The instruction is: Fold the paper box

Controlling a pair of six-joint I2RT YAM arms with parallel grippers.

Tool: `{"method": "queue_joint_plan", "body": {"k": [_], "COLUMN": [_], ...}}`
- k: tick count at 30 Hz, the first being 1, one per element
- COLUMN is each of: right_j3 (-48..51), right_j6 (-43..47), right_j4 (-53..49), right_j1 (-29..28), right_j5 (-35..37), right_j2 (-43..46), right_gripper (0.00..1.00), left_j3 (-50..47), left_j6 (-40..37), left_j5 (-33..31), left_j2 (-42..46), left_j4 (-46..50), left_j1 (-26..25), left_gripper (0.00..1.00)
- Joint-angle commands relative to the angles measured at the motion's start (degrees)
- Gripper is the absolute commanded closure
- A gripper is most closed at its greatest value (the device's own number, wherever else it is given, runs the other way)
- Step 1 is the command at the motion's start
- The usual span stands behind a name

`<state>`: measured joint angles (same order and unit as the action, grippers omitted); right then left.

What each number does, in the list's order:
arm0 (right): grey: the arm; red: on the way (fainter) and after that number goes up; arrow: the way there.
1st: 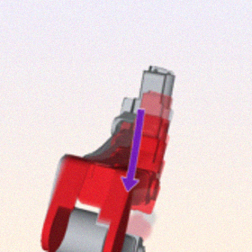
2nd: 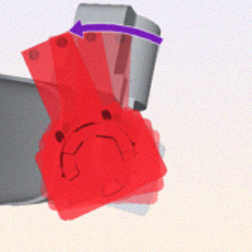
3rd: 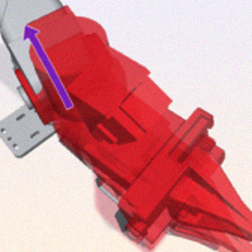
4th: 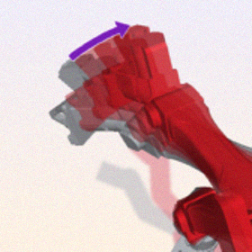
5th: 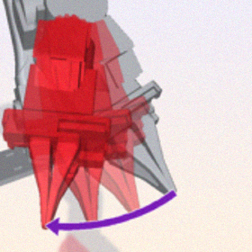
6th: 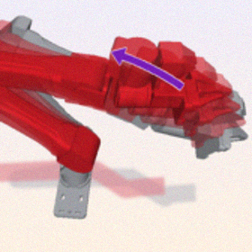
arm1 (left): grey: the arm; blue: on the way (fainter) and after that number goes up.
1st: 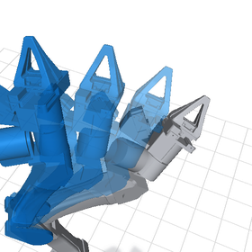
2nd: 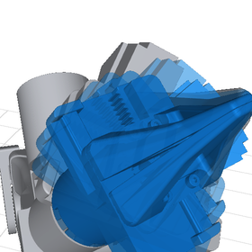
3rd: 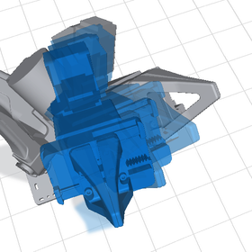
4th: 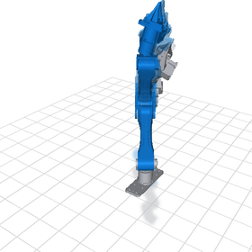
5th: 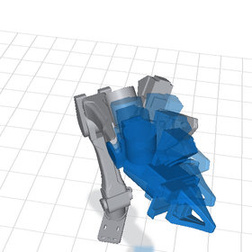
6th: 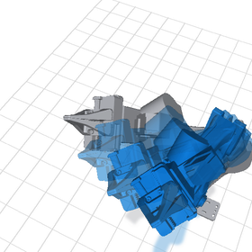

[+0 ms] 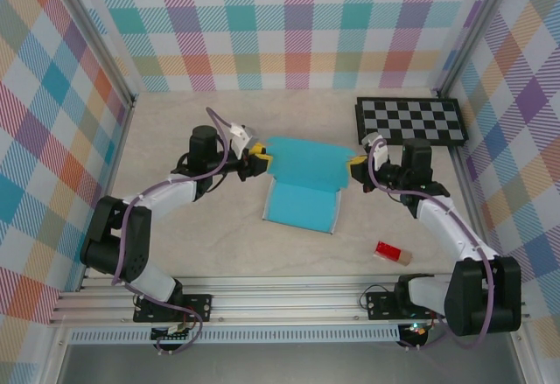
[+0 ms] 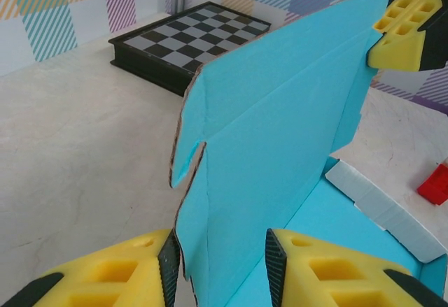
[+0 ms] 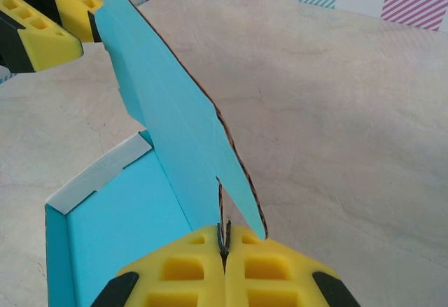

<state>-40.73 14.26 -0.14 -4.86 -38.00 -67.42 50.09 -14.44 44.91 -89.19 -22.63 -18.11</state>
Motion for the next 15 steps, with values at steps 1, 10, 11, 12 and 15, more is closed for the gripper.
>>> {"method": "queue_joint_plan", "body": {"k": [1, 10, 11, 12, 15], "right_j3": [-1.3, -1.3, -1.3, -1.4, -1.1], "right_j6": [1.1, 0.6, 0.4, -0.1, -2.8], "right_j4": [-0.4, 0.0, -0.1, 0.0, 1.3], "right_j1": [-0.1, -0.1, -0.2, -0.4, -2.7], "right_j5": [-2.1, -1.9, -1.4, -0.4, 6.6], "right_j2": [1.5, 1.9, 2.1, 2.2, 2.9], "right_gripper": [1.0, 1.0, 1.0, 1.0, 1.0], "left_j3": [1.8, 5.6, 5.9, 6.6, 8.0], "left_j6": [0.4, -2.9, -3.0, -3.3, -3.0], "left_j5": [1.0, -0.2, -0.8, -1.5, -3.9], "left_j2": [-0.4, -1.8, -1.8, -2.0, -2.8], "left_j4": [-1.3, 5.1, 5.9, 7.0, 8.7], "left_j1": [0.6, -2.0, -2.4, -3.0, -5.2], "left_gripper": [0.62, 0.85, 0.93, 1.0, 1.0]}}
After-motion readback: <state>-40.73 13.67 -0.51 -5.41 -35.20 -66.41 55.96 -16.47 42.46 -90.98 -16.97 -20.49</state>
